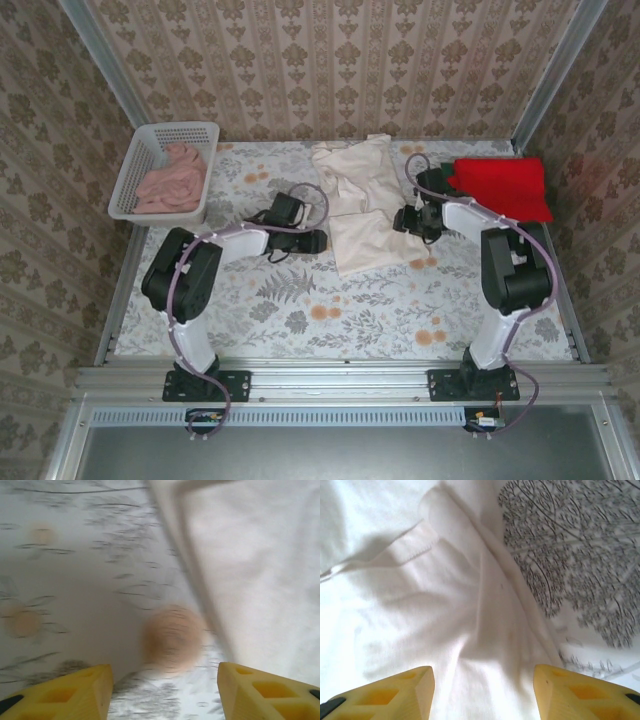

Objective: Fold and stack the t-shirts

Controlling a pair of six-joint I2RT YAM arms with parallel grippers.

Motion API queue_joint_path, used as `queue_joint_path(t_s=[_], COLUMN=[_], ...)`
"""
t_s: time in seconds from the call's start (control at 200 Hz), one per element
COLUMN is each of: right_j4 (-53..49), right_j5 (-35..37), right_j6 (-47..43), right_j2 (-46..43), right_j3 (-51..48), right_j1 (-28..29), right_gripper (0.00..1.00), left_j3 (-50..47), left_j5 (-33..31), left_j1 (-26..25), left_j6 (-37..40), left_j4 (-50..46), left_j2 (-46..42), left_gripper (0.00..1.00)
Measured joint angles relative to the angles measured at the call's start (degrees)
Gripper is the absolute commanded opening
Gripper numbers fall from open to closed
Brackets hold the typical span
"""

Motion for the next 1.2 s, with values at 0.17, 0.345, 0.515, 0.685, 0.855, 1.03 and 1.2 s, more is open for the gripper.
queue_joint_path(t_s=[0.17, 0.345, 0.515, 0.685, 0.855, 1.03, 1.2], right_j4=[3.34, 6.43, 8.41, 8.9, 10.12, 7.1, 3.26], right_j5=[0.17, 0.92, 1.29, 1.14, 3.15, 5.38, 9.77], right_j6=[2.01, 2.97, 4.28, 7.26, 10.71, 14.45, 16.98], right_j2=[-3.93, -7.32, -10.14, -15.13, -17.4, -26.45, -38.62], right_j3=[-9.14, -14.34, -18.12, -23.28, -26.18, -31.5, -34.67], right_j1=[0.0, 0.0, 0.0, 3.48, 13.6, 18.36, 16.37], right_gripper=[0.56, 0.55, 0.5, 0.5, 0.51, 0.61, 0.65], left_j3=[0.46, 0.72, -1.92, -7.34, -16.81, -23.91, -23.69], left_j5=[0.63, 1.64, -0.09, -0.44, 2.29, 2.97, 3.28], left_j1=[-5.38, -6.38, -5.99, -5.42, -4.09, -2.32, -2.69], left_j6=[-0.9, -2.91, -4.74, -5.18, -5.27, -5.35, -5.09], left_j4=[2.19, 3.96, 8.11, 14.88, 18.4, 14.03, 13.16], left_j2=[2.78, 2.95, 2.97, 1.22, -5.31, -14.4, -14.69], left_gripper=[0.67, 0.78, 0.46, 0.37, 0.43, 0.62, 0.66])
